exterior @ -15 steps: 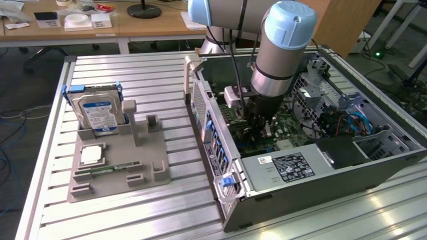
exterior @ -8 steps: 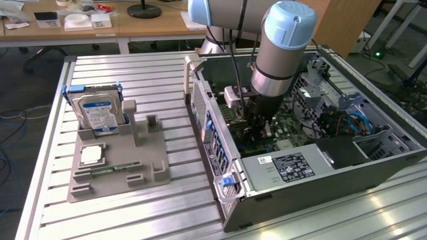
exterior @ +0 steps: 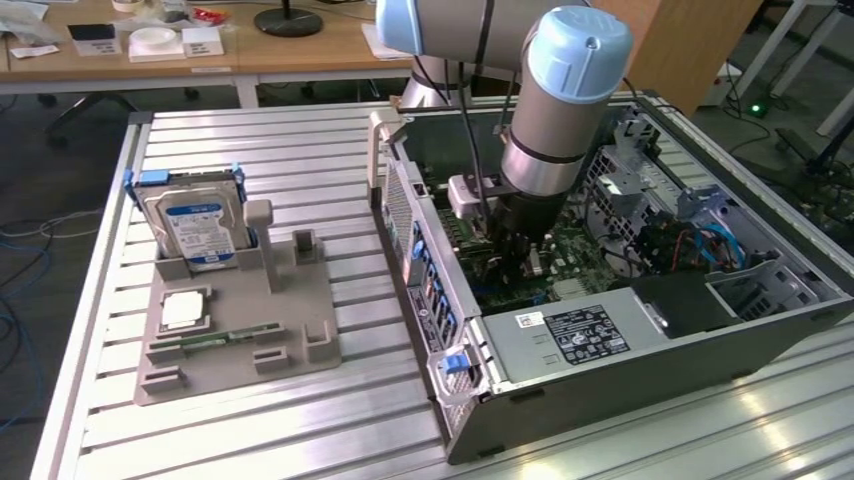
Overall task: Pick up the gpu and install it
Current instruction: 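Insert the gpu into the slot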
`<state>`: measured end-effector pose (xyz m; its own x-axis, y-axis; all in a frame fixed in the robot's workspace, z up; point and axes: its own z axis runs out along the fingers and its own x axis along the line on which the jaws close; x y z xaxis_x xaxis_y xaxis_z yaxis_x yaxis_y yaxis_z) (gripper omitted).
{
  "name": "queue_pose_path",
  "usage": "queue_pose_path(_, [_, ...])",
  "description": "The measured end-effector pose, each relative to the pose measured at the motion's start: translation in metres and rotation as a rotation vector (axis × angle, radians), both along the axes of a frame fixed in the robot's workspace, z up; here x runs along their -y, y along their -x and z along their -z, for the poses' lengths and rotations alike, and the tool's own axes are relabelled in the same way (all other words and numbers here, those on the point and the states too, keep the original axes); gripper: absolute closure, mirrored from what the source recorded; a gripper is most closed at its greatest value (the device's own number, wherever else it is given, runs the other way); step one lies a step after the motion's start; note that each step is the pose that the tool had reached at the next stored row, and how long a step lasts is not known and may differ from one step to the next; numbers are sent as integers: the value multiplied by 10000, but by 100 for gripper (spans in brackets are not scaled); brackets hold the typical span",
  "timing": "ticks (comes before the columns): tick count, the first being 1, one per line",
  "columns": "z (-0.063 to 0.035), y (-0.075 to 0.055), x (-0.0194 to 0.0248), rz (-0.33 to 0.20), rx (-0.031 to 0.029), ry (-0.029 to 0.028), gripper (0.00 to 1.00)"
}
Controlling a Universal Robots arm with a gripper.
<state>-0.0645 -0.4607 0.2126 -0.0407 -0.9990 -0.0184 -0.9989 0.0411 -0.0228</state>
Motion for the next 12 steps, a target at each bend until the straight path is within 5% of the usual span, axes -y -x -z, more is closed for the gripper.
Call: queue_pose_path(12, [-70, 1, 0, 1, 51, -11, 65])
